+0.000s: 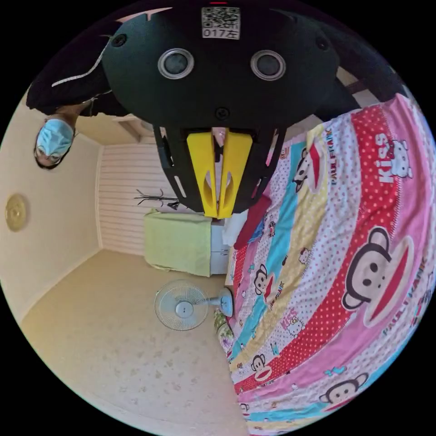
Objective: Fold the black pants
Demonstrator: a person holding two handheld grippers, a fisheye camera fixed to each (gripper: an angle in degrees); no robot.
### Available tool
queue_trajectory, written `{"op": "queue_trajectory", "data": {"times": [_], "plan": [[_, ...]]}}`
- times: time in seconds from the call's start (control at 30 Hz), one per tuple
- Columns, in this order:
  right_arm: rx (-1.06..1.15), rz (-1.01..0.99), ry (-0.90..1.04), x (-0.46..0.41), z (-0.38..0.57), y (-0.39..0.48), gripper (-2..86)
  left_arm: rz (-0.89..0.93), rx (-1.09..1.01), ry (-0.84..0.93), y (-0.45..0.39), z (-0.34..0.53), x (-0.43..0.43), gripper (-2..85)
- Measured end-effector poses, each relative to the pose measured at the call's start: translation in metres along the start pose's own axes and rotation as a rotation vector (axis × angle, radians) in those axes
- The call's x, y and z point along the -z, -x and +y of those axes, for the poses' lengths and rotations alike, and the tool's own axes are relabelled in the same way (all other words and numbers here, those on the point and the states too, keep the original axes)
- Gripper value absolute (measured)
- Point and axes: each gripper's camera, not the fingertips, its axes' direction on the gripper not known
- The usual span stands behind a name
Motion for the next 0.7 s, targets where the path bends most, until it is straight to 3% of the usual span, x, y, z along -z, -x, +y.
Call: {"op": "queue_trajectory", "data": {"times": [0.07, 0.13, 0.27, 0.47, 0.6, 0.7], "plan": [[0.105, 0.092, 0.17, -0.047, -0.007, 0.041, 0.6, -0.282, -0.101, 0.037, -0.018, 0.031, 0.047, -1.0], [0.238, 0.098, 0.294, -0.101, -0.008, 0.095, 0.5, -0.453, -0.141, 0.033, -0.021, 0.059, 0.079, -0.9], [0.355, 0.07, 0.35, -0.169, -0.005, 0.168, 0.5, -0.811, -0.107, -0.011, 0.003, 0.116, 0.149, -0.7], [0.469, 0.082, 0.409, -0.293, 0.02, 0.265, 0.5, -1.043, -0.072, -0.3, 0.066, 0.16, 0.28, -0.5], [0.469, 0.082, 0.47, -0.39, 0.051, 0.32, 0.9, -1.241, -0.145, -0.27, 0.094, 0.157, 0.354, -0.5], [0.492, 0.128, 0.535, -0.475, 0.059, 0.356, 1.3, -1.419, -0.162, -0.367, 0.121, 0.158, 0.423, -0.4]]}}
